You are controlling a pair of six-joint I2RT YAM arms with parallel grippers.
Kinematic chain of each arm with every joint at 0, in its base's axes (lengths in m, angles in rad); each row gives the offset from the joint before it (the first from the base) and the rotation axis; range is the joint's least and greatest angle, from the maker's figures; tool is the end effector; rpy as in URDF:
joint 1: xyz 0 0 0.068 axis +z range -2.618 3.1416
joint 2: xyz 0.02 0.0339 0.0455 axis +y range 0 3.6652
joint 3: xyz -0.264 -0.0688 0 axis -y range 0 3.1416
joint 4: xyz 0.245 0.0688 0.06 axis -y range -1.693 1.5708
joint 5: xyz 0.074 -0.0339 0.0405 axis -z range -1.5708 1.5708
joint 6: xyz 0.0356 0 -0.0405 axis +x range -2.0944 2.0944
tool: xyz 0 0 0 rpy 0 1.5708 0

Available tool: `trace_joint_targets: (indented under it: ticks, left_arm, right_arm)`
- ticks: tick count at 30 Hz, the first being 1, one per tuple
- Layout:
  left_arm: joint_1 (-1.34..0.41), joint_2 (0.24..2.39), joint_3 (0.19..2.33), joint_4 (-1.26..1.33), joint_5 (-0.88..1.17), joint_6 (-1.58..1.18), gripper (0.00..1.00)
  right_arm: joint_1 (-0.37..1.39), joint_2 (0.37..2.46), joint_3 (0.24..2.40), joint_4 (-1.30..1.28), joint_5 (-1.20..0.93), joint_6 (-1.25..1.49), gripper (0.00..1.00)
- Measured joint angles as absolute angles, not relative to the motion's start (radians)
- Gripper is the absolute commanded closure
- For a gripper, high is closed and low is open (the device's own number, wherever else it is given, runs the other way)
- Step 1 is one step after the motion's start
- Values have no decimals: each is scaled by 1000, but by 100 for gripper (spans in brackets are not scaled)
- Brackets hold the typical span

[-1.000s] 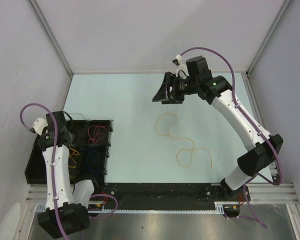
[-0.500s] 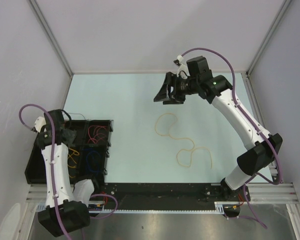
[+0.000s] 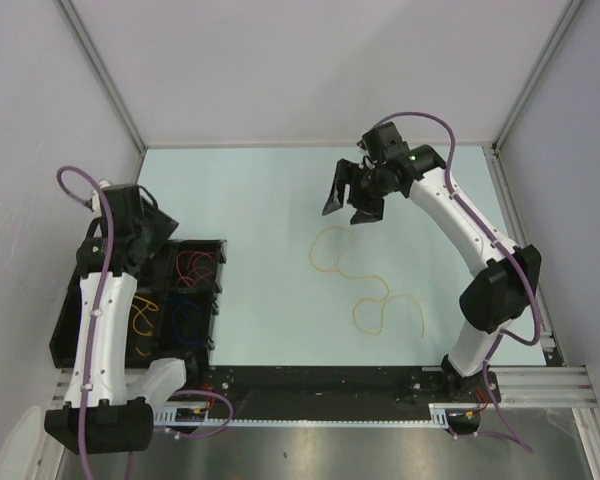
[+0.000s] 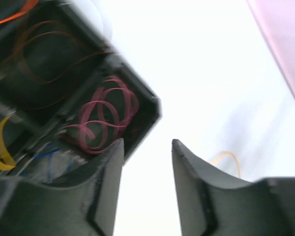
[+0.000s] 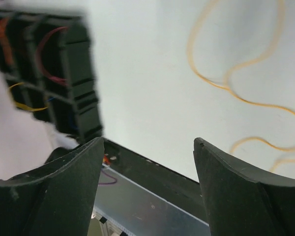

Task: Untangle the cables

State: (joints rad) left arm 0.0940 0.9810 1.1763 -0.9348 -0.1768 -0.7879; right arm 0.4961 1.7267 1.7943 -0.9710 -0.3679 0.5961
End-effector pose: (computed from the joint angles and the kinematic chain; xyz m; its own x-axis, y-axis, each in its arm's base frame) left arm 0.1810 0.0234 0.3658 -0.3160 -0.7307 -0.6051 -0.6320 0.6378 -0.4401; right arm 0.3173 0.1863 0.3665 -0.9309 0.0918 -0.3536 -0.1418 0.8013 0.5813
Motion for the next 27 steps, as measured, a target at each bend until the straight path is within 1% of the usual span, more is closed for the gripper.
trace_joint_targets:
  ticks: [1, 3, 6, 7, 10, 14, 19, 25, 27]
  left_arm:
    - [71, 990, 1187, -916, -166, -785, 41]
    - [20, 998, 1196, -882, -144, -774, 34]
    - [-71, 1010, 1219, -836, -111, -750, 26]
    - [-97, 1016, 1227, -823, -102, -744, 20]
    - [-161, 1030, 1240, -782, -89, -723, 16]
    - [-208, 1040, 1240, -764, -57, -699, 16]
    - [-230, 1040, 1240, -765, -33, -676, 17]
    - [-231, 1023, 1255, -782, 2, -653, 18]
    - [-232, 1013, 1274, -797, 7, -644, 18]
  right_arm:
    - [493, 1745, 1795, -1005, -341, 594, 21]
    - [487, 1769, 1774, -1047, -299, 591, 21]
    - [483, 1774, 1681, -1074, -260, 591, 21]
    - [483, 1774, 1639, -1078, -252, 591, 21]
    - [484, 1775, 1570, -1078, -239, 591, 21]
    - [485, 1803, 1568, -1053, -216, 590, 22]
    - [480, 1894, 1583, -997, -202, 595, 24]
    - [464, 2023, 1617, -936, -210, 612, 29]
    - [461, 2077, 1661, -932, -209, 615, 34]
